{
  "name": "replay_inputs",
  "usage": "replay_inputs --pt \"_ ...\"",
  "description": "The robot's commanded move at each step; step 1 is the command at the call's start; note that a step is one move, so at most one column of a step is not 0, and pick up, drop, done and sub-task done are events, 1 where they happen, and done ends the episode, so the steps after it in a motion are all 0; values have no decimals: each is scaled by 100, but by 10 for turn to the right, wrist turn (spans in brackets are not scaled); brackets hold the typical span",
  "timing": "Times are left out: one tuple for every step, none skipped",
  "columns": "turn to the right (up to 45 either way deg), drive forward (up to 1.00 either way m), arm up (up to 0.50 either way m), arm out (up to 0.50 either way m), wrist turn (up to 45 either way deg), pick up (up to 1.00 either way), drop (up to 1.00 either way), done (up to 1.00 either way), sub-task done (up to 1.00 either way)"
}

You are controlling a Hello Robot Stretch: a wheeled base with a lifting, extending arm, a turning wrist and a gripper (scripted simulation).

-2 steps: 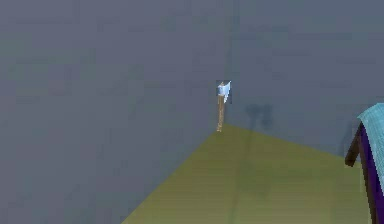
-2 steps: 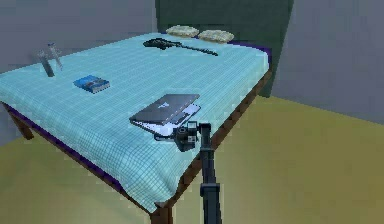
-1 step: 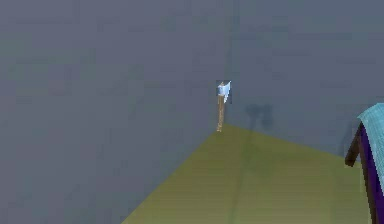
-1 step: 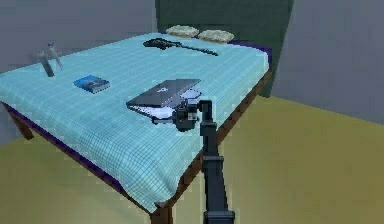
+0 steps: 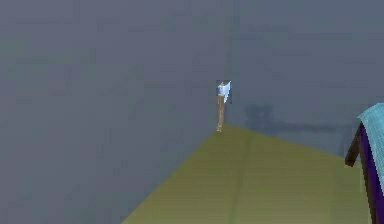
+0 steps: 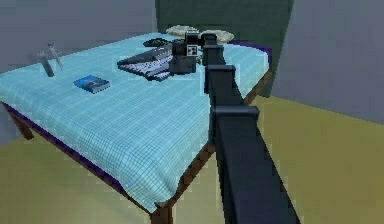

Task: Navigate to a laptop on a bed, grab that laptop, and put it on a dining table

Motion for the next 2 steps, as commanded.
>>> replay_inputs --pt "0 0 0 0 -450 0 0 0 0" --pt "0 0 0 0 -450 0 0 0 0"
